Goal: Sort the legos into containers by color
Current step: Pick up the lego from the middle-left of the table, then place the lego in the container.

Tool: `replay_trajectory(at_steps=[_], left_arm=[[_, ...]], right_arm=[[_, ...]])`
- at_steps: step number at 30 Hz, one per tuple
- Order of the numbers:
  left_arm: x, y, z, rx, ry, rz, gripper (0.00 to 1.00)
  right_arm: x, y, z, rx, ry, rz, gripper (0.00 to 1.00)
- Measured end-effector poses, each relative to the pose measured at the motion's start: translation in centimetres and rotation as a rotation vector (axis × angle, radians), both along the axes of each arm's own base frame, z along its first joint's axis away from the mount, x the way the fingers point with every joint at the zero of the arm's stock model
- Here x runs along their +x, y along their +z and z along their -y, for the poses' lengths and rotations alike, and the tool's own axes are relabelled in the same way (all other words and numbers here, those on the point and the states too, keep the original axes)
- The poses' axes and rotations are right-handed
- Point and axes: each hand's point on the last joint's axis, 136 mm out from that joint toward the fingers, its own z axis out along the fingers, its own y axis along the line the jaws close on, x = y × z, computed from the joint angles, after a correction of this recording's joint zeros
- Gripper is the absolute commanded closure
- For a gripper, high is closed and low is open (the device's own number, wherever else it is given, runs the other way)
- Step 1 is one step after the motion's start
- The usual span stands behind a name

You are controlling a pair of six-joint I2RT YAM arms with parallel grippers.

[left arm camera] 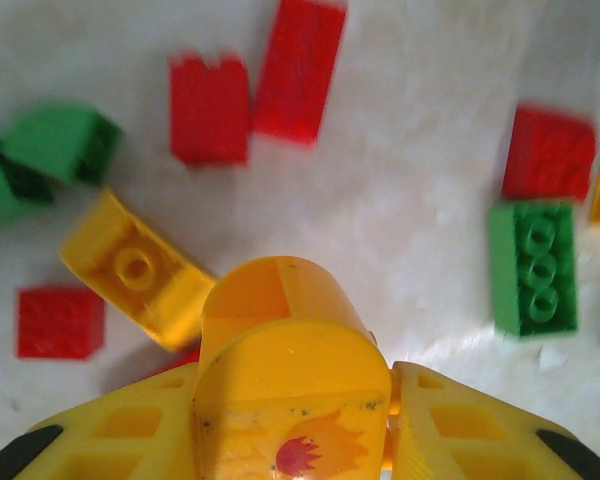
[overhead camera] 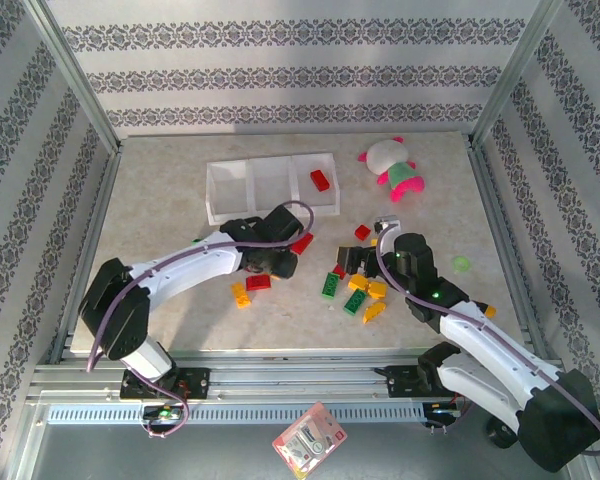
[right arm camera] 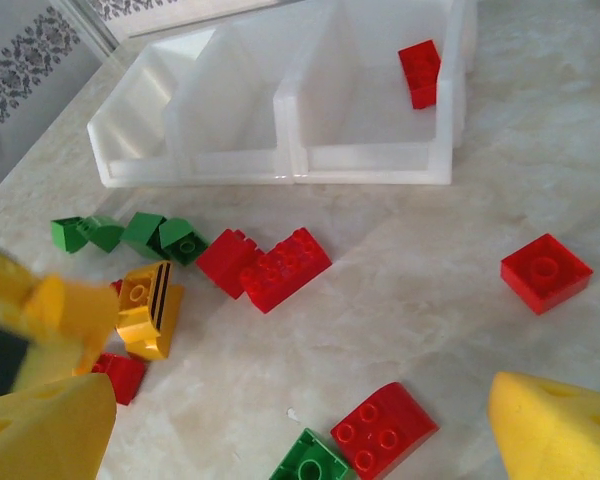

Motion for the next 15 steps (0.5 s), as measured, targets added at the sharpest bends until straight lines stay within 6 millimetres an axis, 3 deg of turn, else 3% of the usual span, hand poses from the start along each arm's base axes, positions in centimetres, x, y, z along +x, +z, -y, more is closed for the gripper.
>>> replay_trajectory(at_steps=[7, 10, 15], left_arm=[[7.9, 3.9, -1.0, -0.025, 0.111, 0.149, 0.66], [11.5, 3.7, -1.5, -0.022, 0.137, 0.176, 0.66], [16.6, 1.7, -1.9, 0.006, 0.154, 0.181, 0.66]], right_arm=[[0.2, -0.3, -0.3, 0.003, 0.002, -0.007, 0.04], [0.2, -0.2, -0.3, 0.005, 0.004, -0.004, 0.04], [0.1, -0.2, -0.4, 0.005, 0.007, -0.004, 0.04]])
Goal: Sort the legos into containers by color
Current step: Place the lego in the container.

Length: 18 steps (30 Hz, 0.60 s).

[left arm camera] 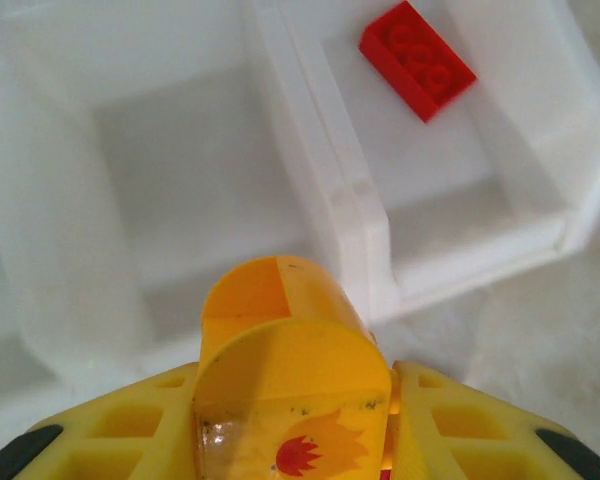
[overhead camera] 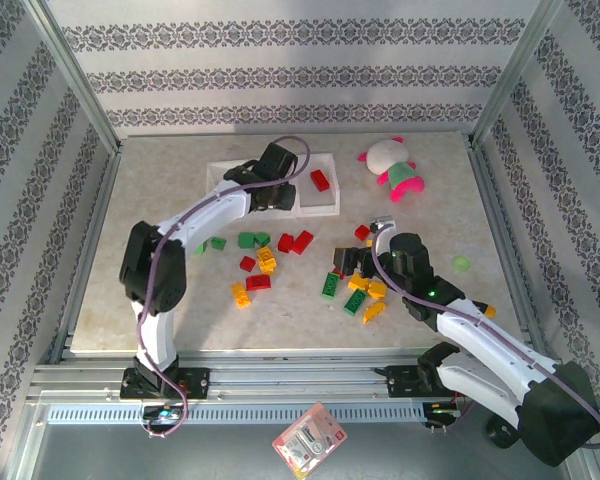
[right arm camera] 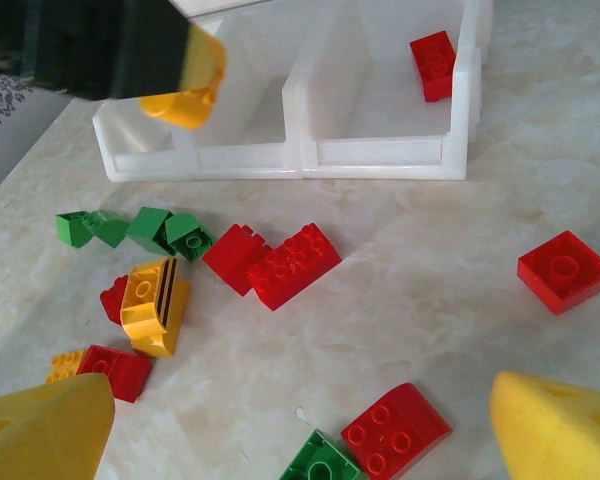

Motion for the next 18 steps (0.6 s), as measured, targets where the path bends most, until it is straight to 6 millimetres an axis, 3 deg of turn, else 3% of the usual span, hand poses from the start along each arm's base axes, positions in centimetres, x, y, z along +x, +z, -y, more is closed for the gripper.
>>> replay_trajectory(at_steps=[3, 8, 12, 18], left_arm=[[2.4, -1.6, -0.1, 0.011, 0.01, -0.003, 0.66], [4.4, -4.0, -0.5, 0.028, 0.023, -0.022, 0.62], [4.6, -4.4, -0.7, 0.029, 0.028, -0.026, 0.43], [4.3, -3.4, -0.6, 0.002, 0.016, 0.008, 0.16]], right_arm=[[0.0, 0.0, 0.1, 0.002, -0.005, 0.0, 0.04], [0.1, -0.3, 0.1, 0.011, -0.014, -0.001, 0.04], [-0.2, -1.1, 0.3, 0.004, -0.02, -0.016, 0.04], [-0.1, -1.8, 1.5, -0.014, -0.09, -0.049, 0.03]])
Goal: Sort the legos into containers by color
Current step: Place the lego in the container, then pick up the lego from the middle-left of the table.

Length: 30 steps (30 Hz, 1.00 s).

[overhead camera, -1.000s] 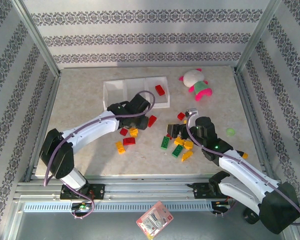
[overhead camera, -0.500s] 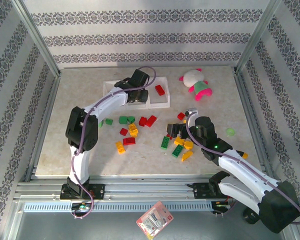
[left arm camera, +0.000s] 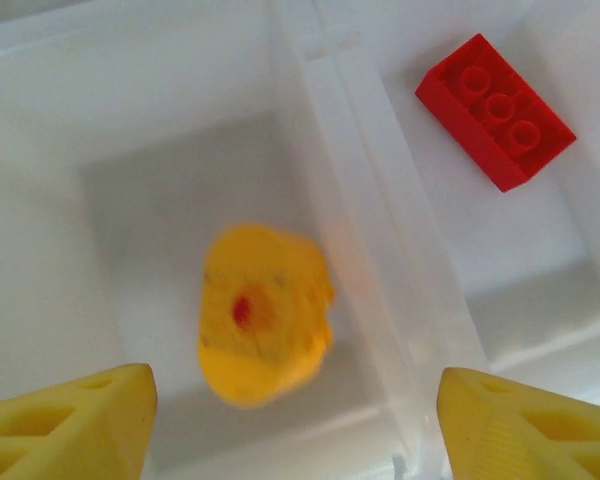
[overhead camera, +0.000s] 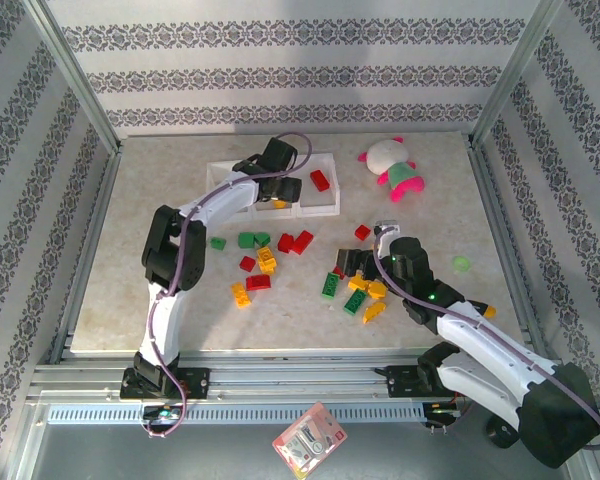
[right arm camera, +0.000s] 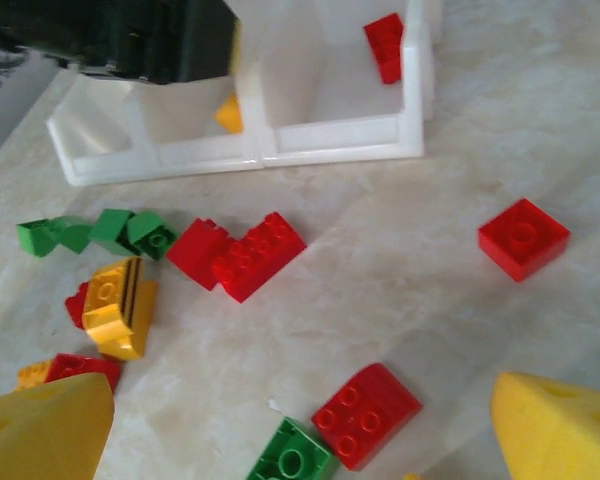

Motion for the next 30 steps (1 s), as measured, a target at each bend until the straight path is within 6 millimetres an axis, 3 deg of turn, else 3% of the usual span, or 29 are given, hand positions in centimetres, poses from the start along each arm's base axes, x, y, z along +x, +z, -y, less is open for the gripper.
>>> replay_trajectory(at_steps=[6, 9, 12, 15, 20, 26, 30], left_arm=[[-3.1, 4.2, -0.6, -0.068, -0.051, 0.088, 0.01], [-5.3, 6.3, -1.5, -0.099, -0.065, 0.147, 0.01], [-7.5, 7.1, -2.8, -0.11, -0.058, 0.185, 0.01], [-10.4, 6.5, -5.1, -0.079, -0.021, 0.187, 0.01], [-13.4, 5.5, -8.7, -0.03, 0.065, 0.188, 0.02], [-14.2, 2.5, -13.8, 0.005, 0.176, 0.092, 0.18], [-14.5, -0.9, -15.5, 0.043, 0.203, -0.04, 0.25]], right_arm=[[-0.9, -2.1, 1.0, -0.026, -0.062, -0.104, 0.03], [-1.6, -2.7, 0.7, -0.03, -0.063, -0.142, 0.03], [-2.0, -2.7, 0.1, -0.026, -0.047, -0.153, 0.03], [-2.4, -2.6, -1.0, -0.02, -0.016, -0.155, 0.03], [-2.8, -2.0, -3.7, -0.027, 0.075, -0.129, 0.02], [-2.7, 0.0, -8.2, -0.031, 0.205, -0.059, 0.02], [-3.1, 0.6, -11.1, -0.039, 0.28, -0.029, 0.02]])
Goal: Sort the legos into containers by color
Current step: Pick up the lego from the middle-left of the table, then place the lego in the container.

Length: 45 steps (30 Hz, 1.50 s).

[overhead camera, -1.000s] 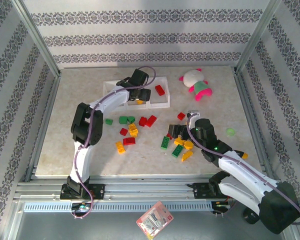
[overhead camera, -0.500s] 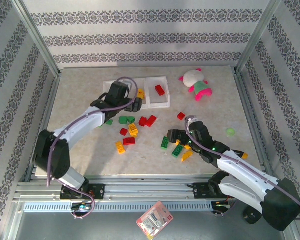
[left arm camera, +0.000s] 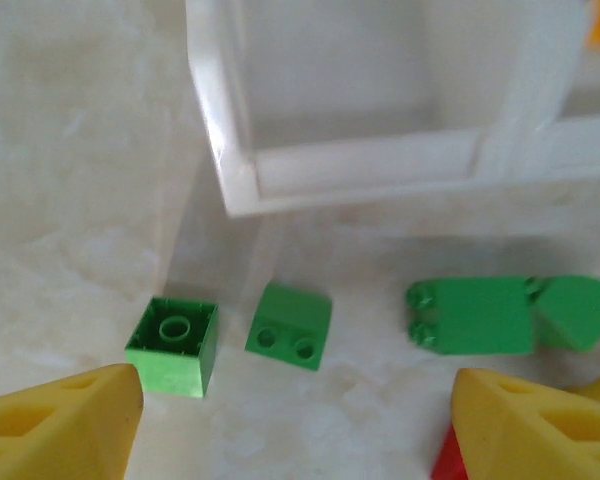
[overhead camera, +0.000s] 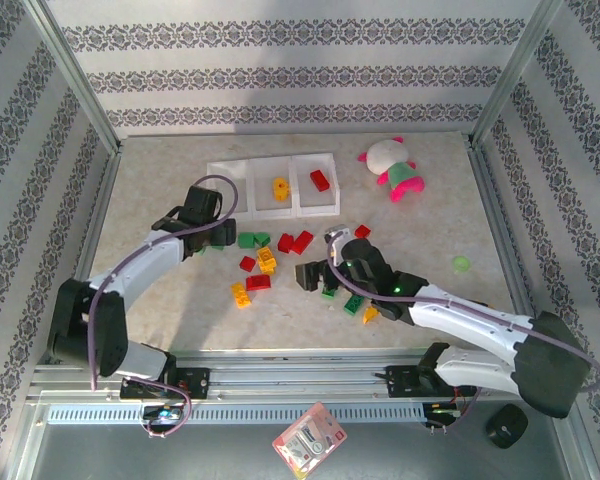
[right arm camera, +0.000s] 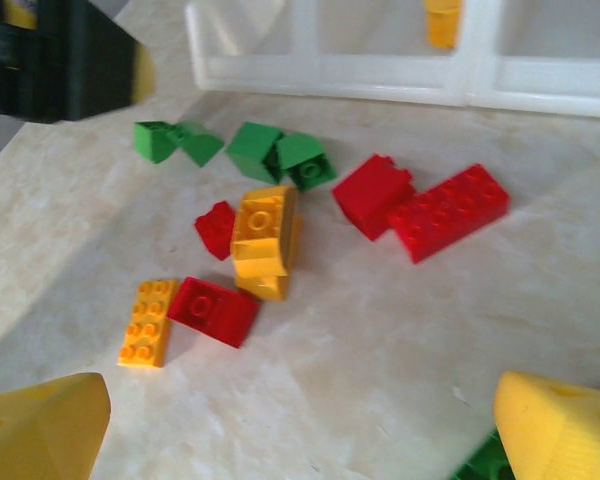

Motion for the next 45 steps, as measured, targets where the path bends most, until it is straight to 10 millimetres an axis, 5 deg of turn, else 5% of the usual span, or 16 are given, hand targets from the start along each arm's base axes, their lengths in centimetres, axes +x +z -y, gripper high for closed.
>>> replay_trajectory(at_steps=[6, 15, 18, 26, 30, 37, 45], left_arm=[[0.2, -3.4, 0.5, 0.01, -0.043, -0.142, 0.37], [1.3, -5.9, 0.5, 0.033, -0.043, -0.21, 0.4], [1.1, -6.9, 0.2, 0.046, -0.036, -0.235, 0.48], [1.1, -7.1, 0.1, 0.046, -0.029, -0.243, 0.64], [1.4, -4.9, 0.2, 0.03, -0.023, -0.188, 0.64], [2.7, 2.7, 0.5, -0.036, 0.002, 0.008, 0.65], [8.8, 8.6, 1.9, -0.066, 0.005, 0.152, 0.65]], right_arm=[[-0.3, -0.3, -2.3, 0.0, 0.053, 0.005, 0.02], [-0.3, -0.1, -3.0, 0.011, 0.062, 0.014, 0.02], [-0.3, 0.0, -3.0, 0.014, 0.063, 0.017, 0.02], [-0.2, 0.2, -3.1, 0.02, 0.063, 0.022, 0.02], [-0.1, 0.6, -3.2, 0.031, 0.062, 0.032, 0.02], [-0.1, 2.5, -3.2, 0.077, 0.064, 0.074, 0.02], [0.0, 3.3, -3.2, 0.095, 0.064, 0.095, 0.02]])
